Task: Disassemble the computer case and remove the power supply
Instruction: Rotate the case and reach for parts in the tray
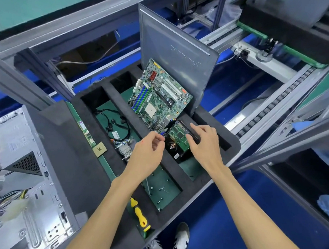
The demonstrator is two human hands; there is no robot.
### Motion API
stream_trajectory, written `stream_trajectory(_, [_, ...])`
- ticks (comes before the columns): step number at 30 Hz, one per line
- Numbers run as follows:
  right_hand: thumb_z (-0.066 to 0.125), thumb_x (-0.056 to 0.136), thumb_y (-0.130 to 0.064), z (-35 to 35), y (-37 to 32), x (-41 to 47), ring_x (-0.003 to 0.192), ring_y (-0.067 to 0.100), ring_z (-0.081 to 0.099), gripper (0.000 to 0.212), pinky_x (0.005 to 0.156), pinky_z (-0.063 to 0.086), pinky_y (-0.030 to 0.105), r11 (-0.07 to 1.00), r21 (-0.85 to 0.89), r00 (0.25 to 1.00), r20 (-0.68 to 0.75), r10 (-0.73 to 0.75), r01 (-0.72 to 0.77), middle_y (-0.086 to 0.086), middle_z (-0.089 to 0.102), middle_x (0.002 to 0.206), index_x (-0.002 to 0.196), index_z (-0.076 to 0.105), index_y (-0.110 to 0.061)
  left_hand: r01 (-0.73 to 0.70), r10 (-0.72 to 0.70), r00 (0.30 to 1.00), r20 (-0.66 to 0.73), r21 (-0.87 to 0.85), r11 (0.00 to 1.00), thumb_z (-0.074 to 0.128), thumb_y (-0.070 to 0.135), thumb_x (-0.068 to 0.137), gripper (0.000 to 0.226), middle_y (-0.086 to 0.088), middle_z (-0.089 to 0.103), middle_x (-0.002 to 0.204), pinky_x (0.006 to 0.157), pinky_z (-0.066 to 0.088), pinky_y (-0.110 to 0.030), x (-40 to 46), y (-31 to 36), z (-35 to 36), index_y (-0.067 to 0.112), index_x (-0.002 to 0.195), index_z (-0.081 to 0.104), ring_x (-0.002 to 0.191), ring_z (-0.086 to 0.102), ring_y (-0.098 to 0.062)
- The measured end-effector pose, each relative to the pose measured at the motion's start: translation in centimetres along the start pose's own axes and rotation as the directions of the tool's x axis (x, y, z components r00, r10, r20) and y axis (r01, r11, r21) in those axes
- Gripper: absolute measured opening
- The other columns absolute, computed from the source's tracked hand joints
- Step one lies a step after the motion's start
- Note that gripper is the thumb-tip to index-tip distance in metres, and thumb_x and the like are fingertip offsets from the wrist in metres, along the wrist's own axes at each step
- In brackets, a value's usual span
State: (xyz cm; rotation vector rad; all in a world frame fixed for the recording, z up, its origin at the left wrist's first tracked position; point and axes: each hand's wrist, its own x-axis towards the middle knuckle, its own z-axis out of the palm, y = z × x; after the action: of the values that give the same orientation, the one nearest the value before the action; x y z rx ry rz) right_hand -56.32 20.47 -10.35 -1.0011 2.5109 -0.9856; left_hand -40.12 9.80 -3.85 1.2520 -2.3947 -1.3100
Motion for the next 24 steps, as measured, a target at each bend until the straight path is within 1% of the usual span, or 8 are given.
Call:
stream_trajectory(5, [0.064, 0.098, -0.035, -1.6, -4.7, -0.1, 0.111, 0.005, 0.039, 0.042, 0.104, 0.037, 0.031, 0.976, 0.097, 0.978, -0.092, -0.188, 0.197, -0.008, 0.057, 0.116, 0.138, 0.061, -0.023, -0.036, 0.035, 0.999, -0.029, -0.039, 0.999, 0.050, 0.022, 0.102, 0.018, 0.014, 0.063, 0.100, 0.078, 0.043, -0.021, -1.3, 1.5, -2.2, 0.026, 0.115, 0.061, 0.095, 0.058, -0.004])
stream_trajectory(10, [0.066, 0.098, -0.028, -1.8, -10.3, -1.2, 0.113, 0.011, 0.044, 0.039, 0.102, 0.038, 0.028, 0.918, 0.169, 0.933, -0.089, -0.349, 0.360, -0.005, 0.059, 0.115, 0.136, 0.063, -0.020, -0.088, 0.081, 0.987, -0.138, -0.048, 0.995, 0.052, 0.022, 0.101, 0.018, 0.019, 0.062, 0.098, 0.073, 0.039, -0.003, -4.1, 1.7, -5.3, 0.028, 0.115, 0.061, 0.092, 0.054, 0.010])
stream_trajectory(12, [0.066, 0.098, -0.025, -1.4, -12.4, -2.0, 0.114, 0.016, 0.047, 0.038, 0.103, 0.039, 0.029, 0.891, 0.185, 0.909, -0.067, -0.410, 0.416, -0.001, 0.060, 0.116, 0.135, 0.063, -0.017, -0.094, 0.080, 0.978, -0.191, -0.066, 0.993, 0.052, 0.021, 0.101, 0.019, 0.020, 0.062, 0.098, 0.075, 0.040, -0.004, -5.6, 1.5, -6.8, 0.028, 0.115, 0.062, 0.092, 0.056, 0.009])
stream_trajectory(15, [0.065, 0.098, -0.022, -0.5, -15.7, -3.6, 0.113, 0.017, 0.049, 0.037, 0.102, 0.029, 0.011, 0.845, 0.229, 0.871, -0.031, -0.490, 0.483, -0.003, 0.059, 0.113, 0.135, 0.063, -0.016, -0.088, 0.062, 0.958, -0.280, -0.083, 0.993, 0.053, 0.019, 0.099, 0.019, 0.016, 0.065, 0.099, 0.077, 0.043, -0.007, -8.0, 0.7, -9.4, 0.028, 0.114, 0.063, 0.092, 0.058, 0.006])
stream_trajectory(16, [0.066, 0.098, -0.021, -0.1, -16.8, -4.2, 0.113, 0.017, 0.049, 0.037, 0.102, 0.028, 0.010, 0.830, 0.248, 0.859, -0.015, -0.512, 0.499, -0.002, 0.060, 0.113, 0.134, 0.063, -0.015, -0.086, 0.054, 0.950, -0.309, -0.091, 0.992, 0.054, 0.018, 0.099, 0.019, 0.014, 0.066, 0.099, 0.078, 0.045, -0.009, -8.8, 0.3, -10.2, 0.027, 0.112, 0.063, 0.092, 0.059, 0.004])
stream_trajectory(19, [0.065, 0.098, -0.018, 1.1, -20.0, -6.2, 0.115, 0.018, 0.048, 0.037, 0.101, 0.038, 0.023, 0.795, 0.288, 0.825, 0.026, -0.564, 0.534, 0.000, 0.061, 0.115, 0.134, 0.063, -0.015, -0.068, 0.020, 0.927, -0.375, -0.117, 0.991, 0.055, 0.016, 0.098, 0.019, 0.010, 0.068, 0.102, 0.085, 0.049, -0.020, -11.4, -0.9, -12.8, 0.024, 0.114, 0.064, 0.092, 0.062, -0.004])
stream_trajectory(22, [0.063, 0.099, -0.019, 2.6, -23.1, -8.1, 0.116, 0.018, 0.047, 0.038, 0.100, 0.028, 0.009, 0.766, 0.309, 0.789, 0.073, -0.610, 0.563, -0.001, 0.061, 0.117, 0.137, 0.061, -0.016, -0.046, -0.005, 0.901, -0.433, -0.107, 0.993, 0.054, 0.016, 0.099, 0.021, 0.011, 0.069, 0.105, 0.090, 0.048, -0.020, -14.2, -2.7, -15.6, 0.023, 0.116, 0.064, 0.100, 0.062, -0.002])
stream_trajectory(24, [0.062, 0.099, -0.021, 3.9, -25.2, -9.4, 0.117, 0.016, 0.046, 0.039, 0.101, 0.026, 0.009, 0.760, 0.317, 0.772, 0.116, -0.625, 0.568, -0.002, 0.059, 0.118, 0.138, 0.060, -0.018, -0.031, -0.030, 0.879, -0.476, -0.119, 0.992, 0.055, 0.016, 0.100, 0.020, 0.012, 0.069, 0.105, 0.089, 0.048, -0.018, -16.0, -4.2, -17.6, 0.023, 0.116, 0.064, 0.100, 0.062, -0.001])
